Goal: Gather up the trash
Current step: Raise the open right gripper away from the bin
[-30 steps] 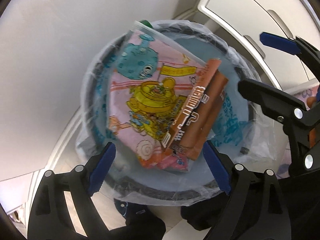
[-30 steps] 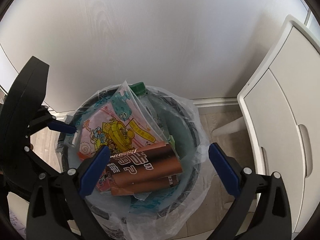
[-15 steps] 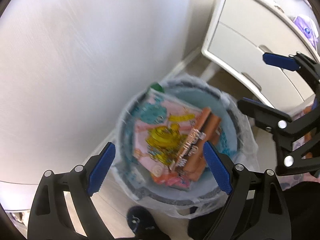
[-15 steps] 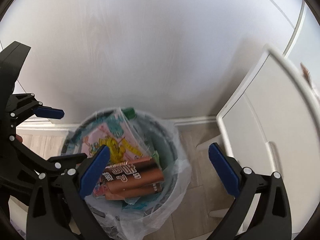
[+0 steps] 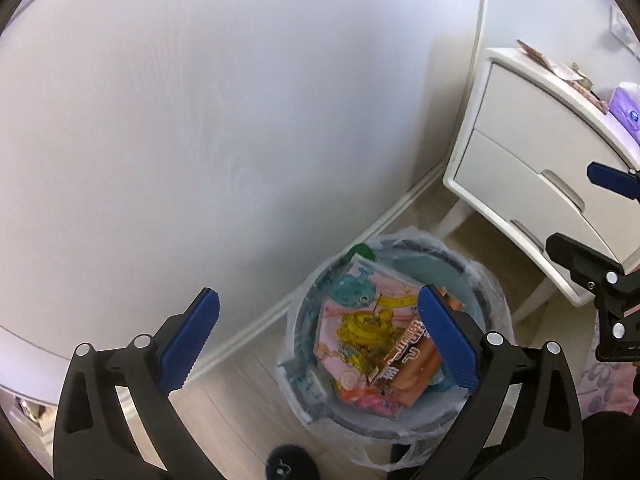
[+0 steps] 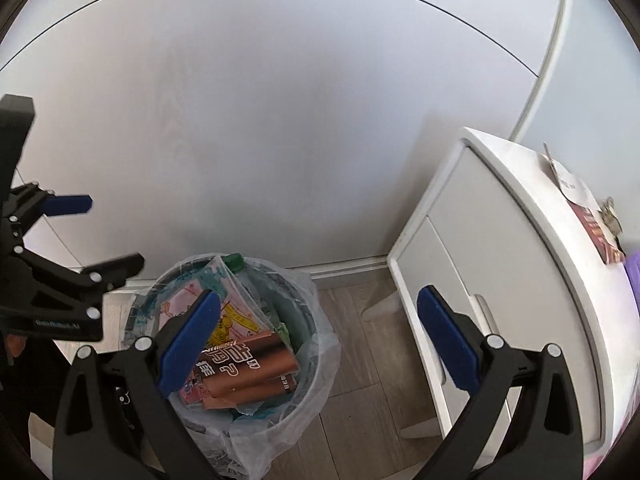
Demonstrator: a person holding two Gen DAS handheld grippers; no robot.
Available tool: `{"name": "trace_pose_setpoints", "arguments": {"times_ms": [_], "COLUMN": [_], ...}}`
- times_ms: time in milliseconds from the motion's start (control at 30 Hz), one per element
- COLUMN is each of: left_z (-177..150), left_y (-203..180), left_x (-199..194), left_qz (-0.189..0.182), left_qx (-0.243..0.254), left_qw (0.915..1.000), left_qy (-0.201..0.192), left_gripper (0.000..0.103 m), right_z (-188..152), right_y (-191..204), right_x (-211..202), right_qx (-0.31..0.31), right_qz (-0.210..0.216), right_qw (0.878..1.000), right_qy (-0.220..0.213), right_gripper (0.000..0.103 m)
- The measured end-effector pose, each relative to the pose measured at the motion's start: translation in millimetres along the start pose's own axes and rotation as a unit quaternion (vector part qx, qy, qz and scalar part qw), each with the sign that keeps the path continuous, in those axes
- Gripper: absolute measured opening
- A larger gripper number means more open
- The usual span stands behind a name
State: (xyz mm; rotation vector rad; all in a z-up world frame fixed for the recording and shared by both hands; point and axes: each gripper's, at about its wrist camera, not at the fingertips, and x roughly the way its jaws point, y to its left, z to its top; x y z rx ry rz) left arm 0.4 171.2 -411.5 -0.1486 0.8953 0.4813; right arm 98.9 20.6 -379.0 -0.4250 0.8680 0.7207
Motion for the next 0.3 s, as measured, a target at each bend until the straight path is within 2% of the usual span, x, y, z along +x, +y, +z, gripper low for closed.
{"name": "trace_pose_setpoints", "arguments": {"times_ms": [133,300], "left_z": [0.2,-0.9], "left_y": [-3.6,-4.4], "left_x": [-6.2,-9.5], "left_qz": [-0.009,-0.04], "left_qx": [0.012,0.008], "left_qw": [0.9999,0.9991], "left_qy": [-0.008,0.011], "left_gripper": [0.097,0.097], "right_z": [-3.9,-5.8], "right_y": [-2.6,-3.3], "right_x": [-1.9,-6.4], "right_qx": [0.007,0.011], "right_qz": [-0.002,-0.005], "right_qw": [1.0,1.0], "right_qy": [0.003,0.004], "right_gripper": [0.096,0.096]}}
